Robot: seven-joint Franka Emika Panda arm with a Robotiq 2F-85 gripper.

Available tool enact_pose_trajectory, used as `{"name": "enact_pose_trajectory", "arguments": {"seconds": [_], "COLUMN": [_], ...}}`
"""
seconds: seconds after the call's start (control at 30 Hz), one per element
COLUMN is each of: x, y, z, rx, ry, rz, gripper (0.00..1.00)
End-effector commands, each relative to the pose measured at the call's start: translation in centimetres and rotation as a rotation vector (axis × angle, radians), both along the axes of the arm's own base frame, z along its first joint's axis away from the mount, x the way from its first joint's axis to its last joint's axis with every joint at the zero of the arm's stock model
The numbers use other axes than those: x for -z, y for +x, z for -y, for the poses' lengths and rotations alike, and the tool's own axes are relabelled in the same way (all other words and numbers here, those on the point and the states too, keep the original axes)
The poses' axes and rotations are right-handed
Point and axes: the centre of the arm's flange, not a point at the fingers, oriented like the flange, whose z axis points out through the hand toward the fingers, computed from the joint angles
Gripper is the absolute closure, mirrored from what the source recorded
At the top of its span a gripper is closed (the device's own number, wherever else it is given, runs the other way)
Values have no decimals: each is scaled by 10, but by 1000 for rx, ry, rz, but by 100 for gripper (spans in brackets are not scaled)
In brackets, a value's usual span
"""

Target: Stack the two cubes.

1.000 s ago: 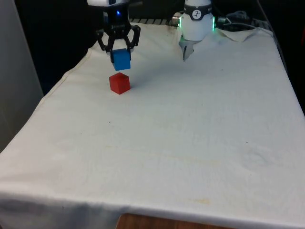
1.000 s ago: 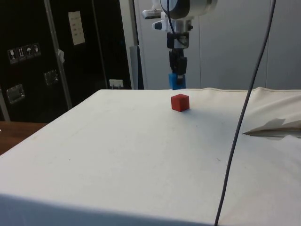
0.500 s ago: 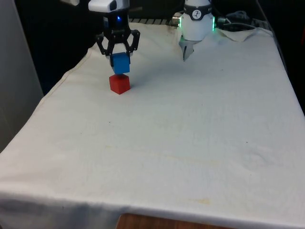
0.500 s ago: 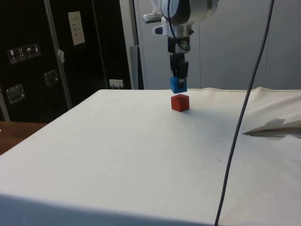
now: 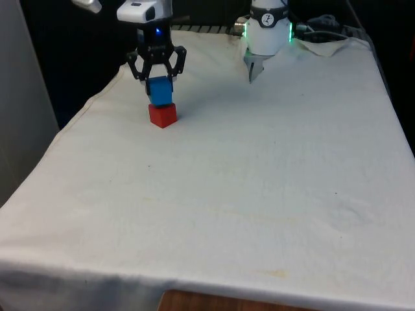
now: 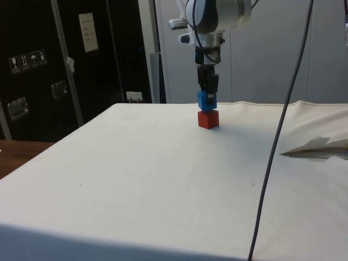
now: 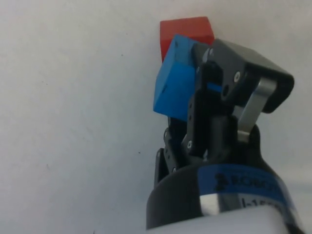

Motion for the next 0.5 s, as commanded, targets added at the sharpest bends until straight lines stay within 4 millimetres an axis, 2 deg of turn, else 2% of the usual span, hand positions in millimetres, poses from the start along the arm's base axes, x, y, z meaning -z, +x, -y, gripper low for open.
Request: {"name": "enact_pose_trajectory", "arguments": {"seconds": [0.0, 0.2, 0.47], "x": [-1, 6, 6], "y": [1, 1, 1], "z": [0, 3, 0], "rx": [-2, 5, 4], "ry": [3, 0, 1], "rz": [16, -3, 10], "gripper": [100, 100, 100]}}
